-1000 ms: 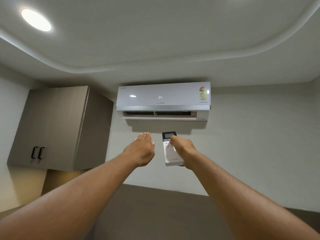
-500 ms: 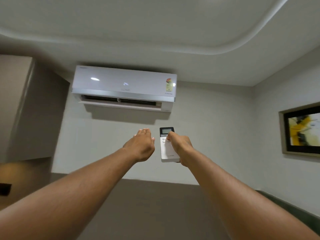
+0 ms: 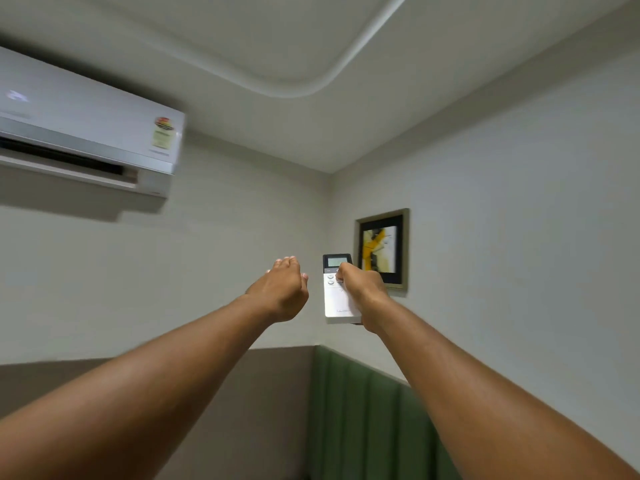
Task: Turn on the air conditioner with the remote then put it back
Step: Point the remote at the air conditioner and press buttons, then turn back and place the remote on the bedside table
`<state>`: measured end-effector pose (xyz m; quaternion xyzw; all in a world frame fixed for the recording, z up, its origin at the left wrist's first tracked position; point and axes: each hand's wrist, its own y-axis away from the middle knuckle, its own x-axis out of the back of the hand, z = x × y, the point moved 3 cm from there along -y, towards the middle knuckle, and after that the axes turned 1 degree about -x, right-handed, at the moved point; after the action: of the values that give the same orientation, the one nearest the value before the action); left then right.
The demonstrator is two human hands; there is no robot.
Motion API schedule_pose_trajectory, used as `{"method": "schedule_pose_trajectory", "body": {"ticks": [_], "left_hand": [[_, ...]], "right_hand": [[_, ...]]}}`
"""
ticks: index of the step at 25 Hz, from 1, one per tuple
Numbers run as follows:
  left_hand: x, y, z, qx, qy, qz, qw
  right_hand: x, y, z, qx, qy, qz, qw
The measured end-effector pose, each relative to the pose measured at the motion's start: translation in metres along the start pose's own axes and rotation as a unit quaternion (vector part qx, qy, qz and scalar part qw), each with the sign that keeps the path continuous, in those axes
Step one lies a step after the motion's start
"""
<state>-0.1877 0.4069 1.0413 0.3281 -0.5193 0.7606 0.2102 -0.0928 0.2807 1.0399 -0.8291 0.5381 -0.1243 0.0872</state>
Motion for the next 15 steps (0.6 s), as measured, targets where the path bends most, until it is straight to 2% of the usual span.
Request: {"method": "schedule_pose_trajectory", "body": {"ticks": [8, 12, 15], "left_hand": [[-0.111, -0.032, 0.245, -0.168, 0.131, -0.037, 0.976], [-0.145, -0.023, 0.361, -0.261, 0.206, -0.074, 0.94], [-0.163, -0.007, 0.423, -0.31, 0.256, -0.095, 0.911]], "right_hand": [[0.264, 0.018, 0.04, -0.044, 0.037, 0.218, 0.974], [0.366, 0.052, 0.049, -0.053, 0.055, 0.325, 0.943], [0.416, 0.077, 0.051, -0.066, 0.078, 0.38, 0.919]]}}
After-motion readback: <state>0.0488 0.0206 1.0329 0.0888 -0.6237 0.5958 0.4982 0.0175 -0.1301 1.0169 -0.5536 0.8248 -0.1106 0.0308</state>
